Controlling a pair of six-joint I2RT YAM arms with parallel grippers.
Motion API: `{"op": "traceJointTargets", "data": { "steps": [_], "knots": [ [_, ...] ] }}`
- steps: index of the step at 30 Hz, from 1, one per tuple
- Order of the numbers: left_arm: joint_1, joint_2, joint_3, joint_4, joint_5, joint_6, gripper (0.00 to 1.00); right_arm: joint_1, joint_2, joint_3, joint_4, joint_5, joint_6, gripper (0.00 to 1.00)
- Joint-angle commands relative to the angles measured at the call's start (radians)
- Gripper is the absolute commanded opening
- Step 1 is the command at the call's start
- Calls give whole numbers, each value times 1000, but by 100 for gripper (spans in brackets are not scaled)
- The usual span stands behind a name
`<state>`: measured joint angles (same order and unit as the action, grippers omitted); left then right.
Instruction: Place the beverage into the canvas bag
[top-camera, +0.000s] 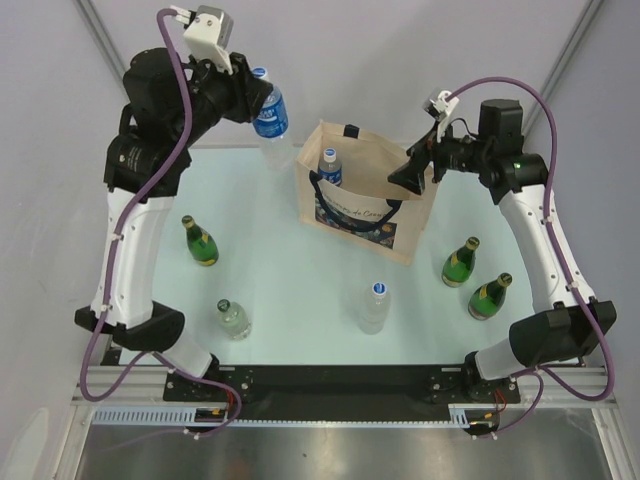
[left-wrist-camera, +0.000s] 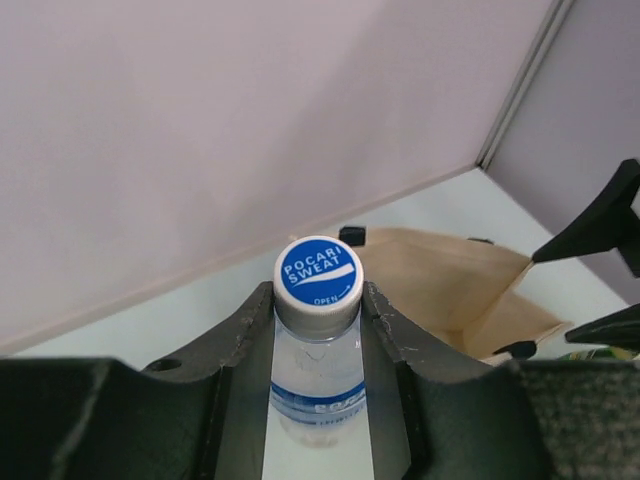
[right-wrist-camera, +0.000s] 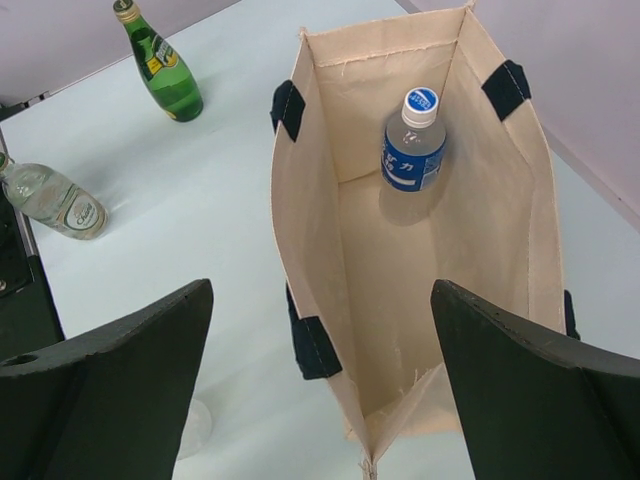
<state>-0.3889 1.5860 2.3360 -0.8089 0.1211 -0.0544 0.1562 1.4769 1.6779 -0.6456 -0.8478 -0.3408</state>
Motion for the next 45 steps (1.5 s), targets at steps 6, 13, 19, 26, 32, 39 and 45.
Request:
{"op": "traceJointTargets", "data": {
  "steps": [6,13,19,26,32,39,45],
  "knots": [
    [-97,127,91,281,48,-56,0,-26,-61,-18,24,-33,17,96],
    [-131,201,125,352,77,-99,0,-60,-89,-56,34,-40,28,97],
    [-159,264,120,384,100,-105,0,-87,-104,-76,44,-48,42,96],
    [-183,284,16,386,104,-65,0,-103,-112,-98,49,-53,46,96],
    [-194,302,-78,386,89,-25,0,-106,-115,-113,50,-56,46,96],
    [-194,264,-214,390,48,34,0,-109,-121,-136,47,-53,40,96],
    [-191,197,-461,494,-49,126,0,-113,-118,-152,47,-56,39,96]
  ]
}}
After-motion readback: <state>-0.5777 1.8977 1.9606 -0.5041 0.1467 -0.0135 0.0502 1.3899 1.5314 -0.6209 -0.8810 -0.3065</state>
